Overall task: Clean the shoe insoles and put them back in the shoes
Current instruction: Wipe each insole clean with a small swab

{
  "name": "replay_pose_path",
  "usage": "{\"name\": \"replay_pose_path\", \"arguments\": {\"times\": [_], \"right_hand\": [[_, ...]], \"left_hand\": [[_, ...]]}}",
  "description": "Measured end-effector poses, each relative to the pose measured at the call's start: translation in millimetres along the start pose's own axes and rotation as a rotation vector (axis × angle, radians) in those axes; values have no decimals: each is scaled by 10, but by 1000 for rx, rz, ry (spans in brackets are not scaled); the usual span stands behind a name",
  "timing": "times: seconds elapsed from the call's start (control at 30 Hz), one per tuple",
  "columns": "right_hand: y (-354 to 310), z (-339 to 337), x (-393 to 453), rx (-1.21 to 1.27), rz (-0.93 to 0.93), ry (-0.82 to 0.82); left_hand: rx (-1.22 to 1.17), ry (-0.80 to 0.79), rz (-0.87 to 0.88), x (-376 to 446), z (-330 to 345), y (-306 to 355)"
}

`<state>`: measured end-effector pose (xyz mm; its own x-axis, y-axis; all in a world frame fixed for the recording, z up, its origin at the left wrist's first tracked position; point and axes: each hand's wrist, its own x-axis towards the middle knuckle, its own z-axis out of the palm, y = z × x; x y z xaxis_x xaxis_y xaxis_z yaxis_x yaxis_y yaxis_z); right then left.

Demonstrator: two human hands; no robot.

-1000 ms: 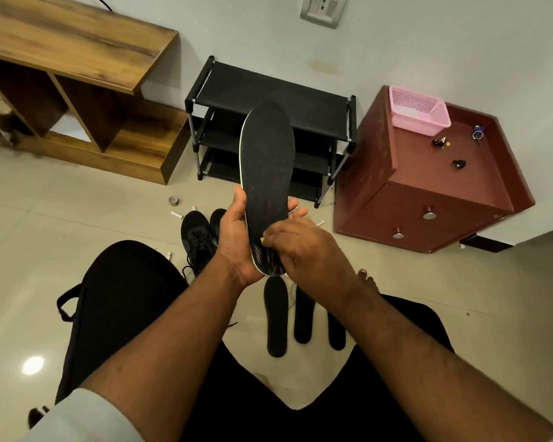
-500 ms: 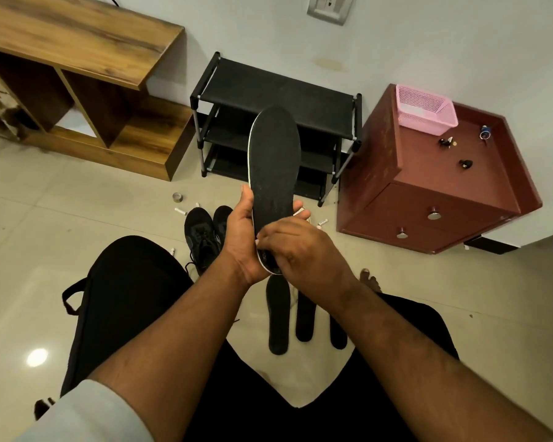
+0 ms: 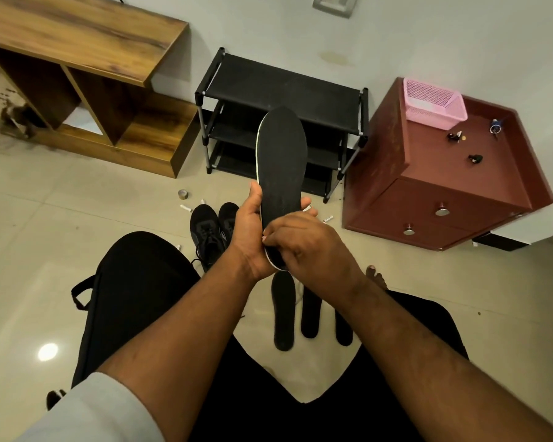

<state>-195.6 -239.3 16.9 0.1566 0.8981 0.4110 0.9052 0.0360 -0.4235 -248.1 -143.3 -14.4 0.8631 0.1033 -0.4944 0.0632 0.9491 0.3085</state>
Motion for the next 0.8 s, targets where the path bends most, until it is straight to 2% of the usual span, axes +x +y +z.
{"name": "replay_pose_path", "arguments": {"times": [0.13, 0.3, 0.5, 0.53, 0.63, 0.8], "right_hand": [[-18, 20, -201, 5, -15, -74], [-19, -2, -254, 20, 10, -52], [-62, 33, -18, 14, 117, 73], [-65, 40, -58, 5, 95, 88], [-68, 5, -282, 3, 46, -19], [94, -38, -536, -73, 138, 12]], "left_hand": [[-81, 41, 68, 38, -26, 45], [-82, 30, 59, 76, -2, -8], [-1, 54, 13, -3, 57, -46], [-8, 62, 26, -5, 54, -45], [-44, 109, 109, 9, 33, -29], [-66, 102, 203, 9, 50, 17]]}}
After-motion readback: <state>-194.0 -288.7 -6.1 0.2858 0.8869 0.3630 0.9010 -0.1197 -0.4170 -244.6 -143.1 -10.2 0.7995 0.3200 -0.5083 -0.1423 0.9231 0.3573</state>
